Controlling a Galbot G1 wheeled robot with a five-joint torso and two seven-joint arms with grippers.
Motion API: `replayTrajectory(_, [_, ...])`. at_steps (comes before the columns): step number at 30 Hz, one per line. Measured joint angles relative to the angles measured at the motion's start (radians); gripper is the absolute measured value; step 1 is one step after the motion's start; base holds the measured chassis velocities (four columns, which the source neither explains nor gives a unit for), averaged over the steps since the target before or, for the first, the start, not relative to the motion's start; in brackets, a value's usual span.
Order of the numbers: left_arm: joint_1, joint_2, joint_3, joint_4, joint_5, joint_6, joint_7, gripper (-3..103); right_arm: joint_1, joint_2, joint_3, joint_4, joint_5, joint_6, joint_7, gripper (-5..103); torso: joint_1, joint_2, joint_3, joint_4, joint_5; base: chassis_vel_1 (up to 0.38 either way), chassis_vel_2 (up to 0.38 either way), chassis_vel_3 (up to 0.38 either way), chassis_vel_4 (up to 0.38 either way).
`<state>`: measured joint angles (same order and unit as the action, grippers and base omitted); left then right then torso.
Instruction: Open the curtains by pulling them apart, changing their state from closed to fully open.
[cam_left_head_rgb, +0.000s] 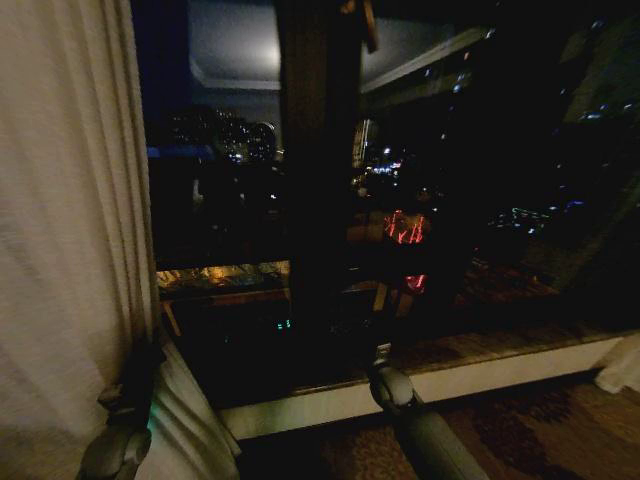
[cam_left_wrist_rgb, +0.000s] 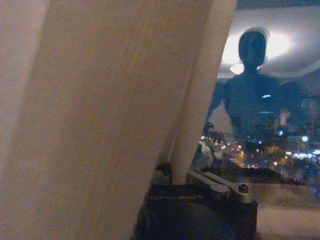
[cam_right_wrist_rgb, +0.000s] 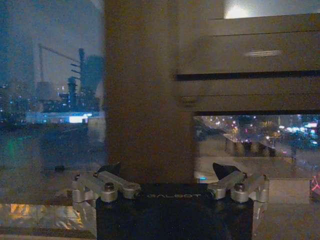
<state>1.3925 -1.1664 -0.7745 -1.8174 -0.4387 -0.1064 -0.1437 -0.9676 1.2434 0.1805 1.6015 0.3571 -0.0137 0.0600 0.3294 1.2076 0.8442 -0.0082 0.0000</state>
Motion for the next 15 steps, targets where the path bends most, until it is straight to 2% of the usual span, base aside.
replayTrajectory(10, [0.017, -0.009, -0.009, -0.009, 0.002, -0.009, -0.001, 0, 0.0, 0.0, 0.0, 0.0, 0.0, 0.0, 0.0, 100, 0.0, 0.0, 0.0, 0.0001, 0.0001, 0.397, 0.319, -0.389, -0.305])
replayTrajectory(15, [0.029, -0.008, -0.025, -0.015, 0.002, -0.014, -0.001, 0, 0.0, 0.0, 0.0, 0.0, 0.0, 0.0, 0.0, 100, 0.0, 0.0, 0.0, 0.0004, -0.0006, 0.316, 0.277, -0.31, -0.286])
